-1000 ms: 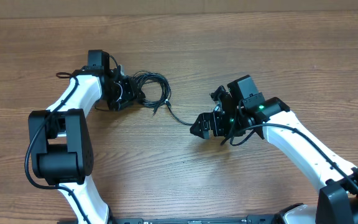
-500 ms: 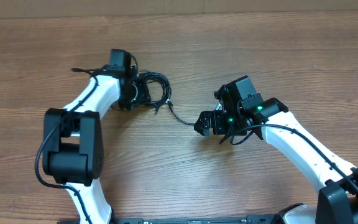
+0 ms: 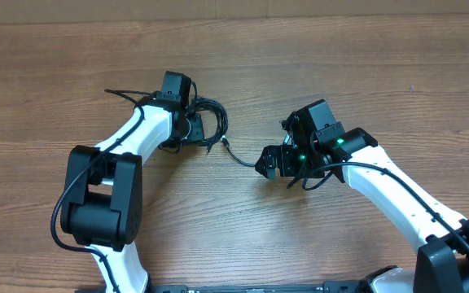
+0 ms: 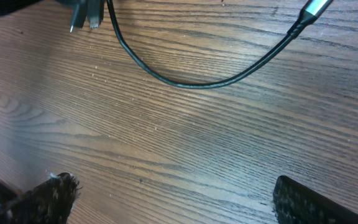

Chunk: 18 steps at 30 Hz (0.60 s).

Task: Untangle cables
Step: 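Lower the left gripper onto the left side of the cable coil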

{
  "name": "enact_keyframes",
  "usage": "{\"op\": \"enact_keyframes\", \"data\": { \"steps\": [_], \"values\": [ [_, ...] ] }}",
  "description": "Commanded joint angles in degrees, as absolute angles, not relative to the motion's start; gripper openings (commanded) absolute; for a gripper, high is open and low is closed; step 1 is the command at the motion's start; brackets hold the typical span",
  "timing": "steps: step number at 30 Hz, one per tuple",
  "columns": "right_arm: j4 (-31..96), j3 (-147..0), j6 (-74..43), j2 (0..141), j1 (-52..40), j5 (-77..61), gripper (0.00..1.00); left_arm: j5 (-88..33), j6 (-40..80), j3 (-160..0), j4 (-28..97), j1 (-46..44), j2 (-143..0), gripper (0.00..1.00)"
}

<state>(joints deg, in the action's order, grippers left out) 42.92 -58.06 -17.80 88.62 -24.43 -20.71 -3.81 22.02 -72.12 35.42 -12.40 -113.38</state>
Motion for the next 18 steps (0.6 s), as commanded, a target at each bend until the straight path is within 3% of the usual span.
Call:
{"op": "enact_keyframes", "data": {
  "steps": [1, 18],
  "values": [
    [42.7, -59.2, -18.0, 88.8, -24.7, -20.4, 1.00, -1.9, 18.9, -68.4, 40.0, -12.7, -116.0, 0.37],
    [42.3, -59.2, -18.0, 88.8, -24.7, -20.4, 1.00, -1.9, 11.5, -68.4, 57.5, -12.7, -116.0, 0.58]
  ]
}}
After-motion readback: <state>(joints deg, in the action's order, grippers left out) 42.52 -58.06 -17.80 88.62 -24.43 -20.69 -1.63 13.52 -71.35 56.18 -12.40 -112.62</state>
